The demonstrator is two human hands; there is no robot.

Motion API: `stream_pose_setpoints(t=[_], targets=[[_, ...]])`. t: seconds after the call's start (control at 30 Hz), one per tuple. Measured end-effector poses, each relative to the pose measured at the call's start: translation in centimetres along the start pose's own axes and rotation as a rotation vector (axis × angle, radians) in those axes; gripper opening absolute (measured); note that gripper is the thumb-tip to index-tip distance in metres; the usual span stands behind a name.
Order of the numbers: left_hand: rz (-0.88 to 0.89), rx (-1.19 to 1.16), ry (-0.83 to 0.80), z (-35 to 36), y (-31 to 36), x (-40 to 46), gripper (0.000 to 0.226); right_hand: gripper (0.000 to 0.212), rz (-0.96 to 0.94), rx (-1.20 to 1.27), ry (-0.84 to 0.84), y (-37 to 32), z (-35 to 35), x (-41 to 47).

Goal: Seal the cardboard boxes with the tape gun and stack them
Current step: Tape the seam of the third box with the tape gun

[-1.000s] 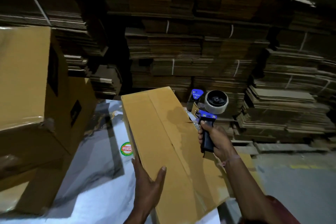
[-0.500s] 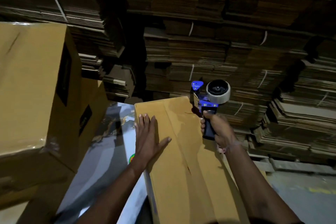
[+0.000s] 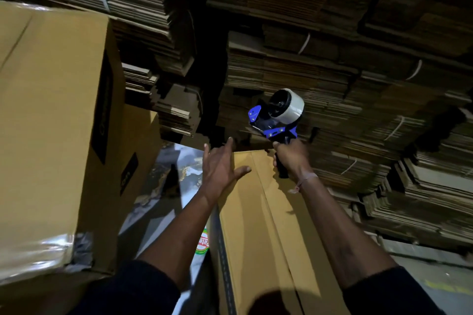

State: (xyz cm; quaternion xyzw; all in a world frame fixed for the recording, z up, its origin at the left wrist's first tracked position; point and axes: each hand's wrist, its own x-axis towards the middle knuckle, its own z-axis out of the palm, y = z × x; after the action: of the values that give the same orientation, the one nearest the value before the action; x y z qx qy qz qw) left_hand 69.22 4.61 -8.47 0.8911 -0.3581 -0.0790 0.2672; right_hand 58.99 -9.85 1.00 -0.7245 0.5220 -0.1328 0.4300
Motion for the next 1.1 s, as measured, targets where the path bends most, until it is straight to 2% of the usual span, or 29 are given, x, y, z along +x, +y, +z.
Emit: stream_pose_setpoints(t=[0.1,0.3,0.73,1.03,1.1], targets=[[-0.022,-0.08,0.014,0.4,-0.4,0.2,0.115,0.024,-0.053,-0.228,0.06,0.4,0.7,0.0],[-0.056,-0.147,-0.045,-0.4,0.4,1.1,0.127,0.02,-0.092,-0.335,0.097,1.3,1.4,-0.9],[-0.098,-0.433,-0.128,-0.2,1.4,3.0,0.125,0.024,-0.127,-0.356,0.15,2.4,2.5,-3.2],[-0.145,-0.509,-0.158,-0.5,1.5,3.8,0.124,0.024,-0.131,-0.326,0.178,3.4,3.0,-4.6],[-0.148,-0.474,-0.171,-0.5,1.5,4.0,0.115,0.025,-0.129,-0.315,0.187,3.4,3.1,-5.0]])
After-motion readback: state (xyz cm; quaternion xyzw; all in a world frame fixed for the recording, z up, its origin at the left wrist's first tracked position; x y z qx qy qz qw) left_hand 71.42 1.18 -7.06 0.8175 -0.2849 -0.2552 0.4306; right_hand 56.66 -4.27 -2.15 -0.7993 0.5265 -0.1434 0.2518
